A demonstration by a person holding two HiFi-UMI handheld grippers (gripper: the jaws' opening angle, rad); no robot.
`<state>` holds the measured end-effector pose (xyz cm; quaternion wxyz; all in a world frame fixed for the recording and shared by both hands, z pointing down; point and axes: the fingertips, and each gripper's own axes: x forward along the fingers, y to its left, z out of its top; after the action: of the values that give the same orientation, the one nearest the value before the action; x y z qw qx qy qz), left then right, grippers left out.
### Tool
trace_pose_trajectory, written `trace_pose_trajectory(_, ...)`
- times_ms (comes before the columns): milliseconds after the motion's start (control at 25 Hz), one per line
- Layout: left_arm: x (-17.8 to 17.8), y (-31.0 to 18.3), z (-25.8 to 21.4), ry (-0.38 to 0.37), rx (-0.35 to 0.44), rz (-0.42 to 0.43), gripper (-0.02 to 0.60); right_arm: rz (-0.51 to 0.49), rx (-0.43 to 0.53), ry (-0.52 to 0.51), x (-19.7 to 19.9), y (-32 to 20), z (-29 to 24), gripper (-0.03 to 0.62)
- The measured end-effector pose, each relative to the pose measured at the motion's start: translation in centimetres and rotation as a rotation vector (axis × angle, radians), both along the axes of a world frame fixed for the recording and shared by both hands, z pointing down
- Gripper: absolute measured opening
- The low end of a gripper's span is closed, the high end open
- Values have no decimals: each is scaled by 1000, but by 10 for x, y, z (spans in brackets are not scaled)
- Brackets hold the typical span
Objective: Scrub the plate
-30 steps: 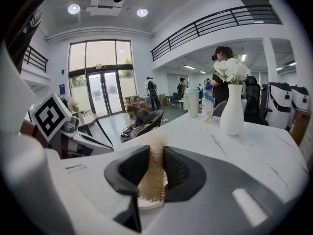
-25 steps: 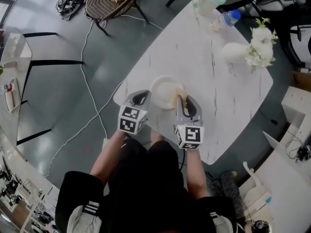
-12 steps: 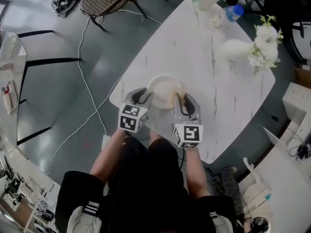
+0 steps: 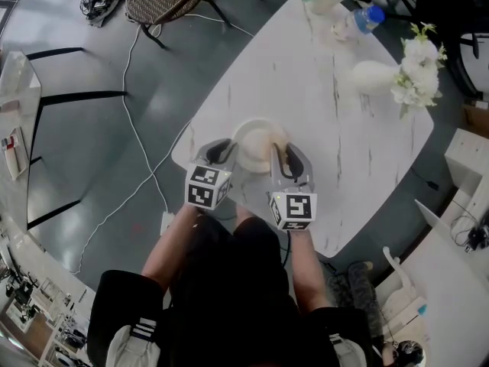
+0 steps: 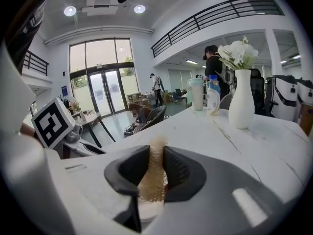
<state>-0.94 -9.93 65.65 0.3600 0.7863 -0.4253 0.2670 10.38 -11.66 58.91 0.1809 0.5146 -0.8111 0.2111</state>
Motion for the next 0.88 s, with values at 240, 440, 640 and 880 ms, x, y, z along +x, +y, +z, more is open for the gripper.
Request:
trace_pose_trajectory(240, 0, 0, -1, 5, -1, -4, 74, -58, 11, -12, -32, -13, 2, 91)
trace_pose_trajectory(440, 0, -1, 0, -9, 9, -5, 71, -98, 4, -7, -51, -22, 15, 91)
trace_pose_trajectory(640, 1, -1, -1, -7, 10, -4, 69, -137, -53, -23, -67, -20, 27, 91)
trace_pose_trajectory(880, 0, -3, 0, -19, 17, -21, 63, -126, -70, -2, -63, -23, 35, 91)
